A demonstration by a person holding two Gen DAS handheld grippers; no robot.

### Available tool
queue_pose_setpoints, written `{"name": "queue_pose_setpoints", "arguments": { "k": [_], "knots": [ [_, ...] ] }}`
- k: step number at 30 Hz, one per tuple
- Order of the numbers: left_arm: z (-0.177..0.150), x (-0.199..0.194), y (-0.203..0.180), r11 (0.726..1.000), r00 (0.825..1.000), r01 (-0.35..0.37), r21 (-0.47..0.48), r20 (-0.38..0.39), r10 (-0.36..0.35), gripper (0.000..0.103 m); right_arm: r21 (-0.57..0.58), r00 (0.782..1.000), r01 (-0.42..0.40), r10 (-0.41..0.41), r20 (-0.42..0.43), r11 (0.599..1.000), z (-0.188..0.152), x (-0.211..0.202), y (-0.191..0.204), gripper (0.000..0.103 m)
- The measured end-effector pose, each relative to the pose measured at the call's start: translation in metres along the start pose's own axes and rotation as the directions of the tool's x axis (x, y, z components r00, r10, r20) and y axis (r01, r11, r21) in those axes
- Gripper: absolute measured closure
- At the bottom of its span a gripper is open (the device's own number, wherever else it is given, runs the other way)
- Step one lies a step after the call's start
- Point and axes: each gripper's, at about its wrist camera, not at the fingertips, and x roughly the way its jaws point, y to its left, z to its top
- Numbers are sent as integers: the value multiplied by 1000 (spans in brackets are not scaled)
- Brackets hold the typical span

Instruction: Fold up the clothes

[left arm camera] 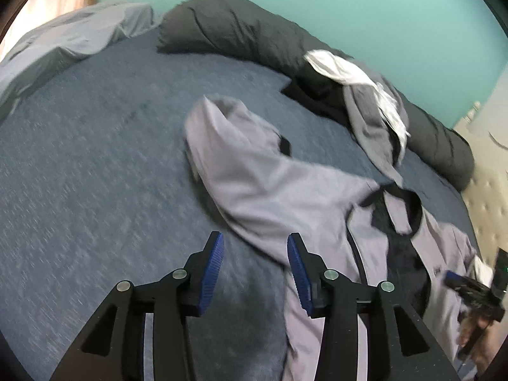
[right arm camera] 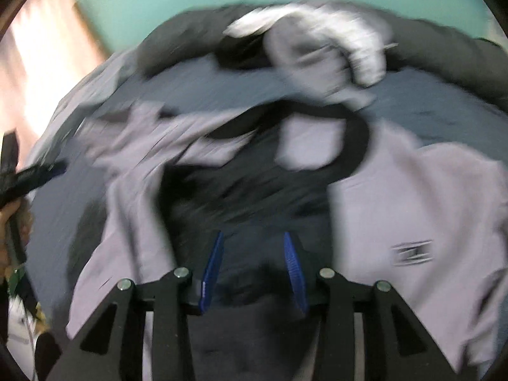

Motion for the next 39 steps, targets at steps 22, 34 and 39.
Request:
{"name": "queue_pose_setpoints", "arguments": {
  "k": [22, 34, 39],
  "knots": [
    [-125, 23, 22, 995, 994, 92, -30, -50, -93, 54, -121, 985, 37, -57, -164, 992, -51, 91, 97, 97],
    [-123, 24, 18, 996, 995, 92, -15, -25, -92, 54, -181, 995, 90, -82, 49, 979, -21, 55, 129, 72],
    [-126, 27, 16, 994, 993, 107, -15, -40, -107, 54, -323, 992, 80, -45, 115, 943, -5, 69, 174, 67]
  ]
}}
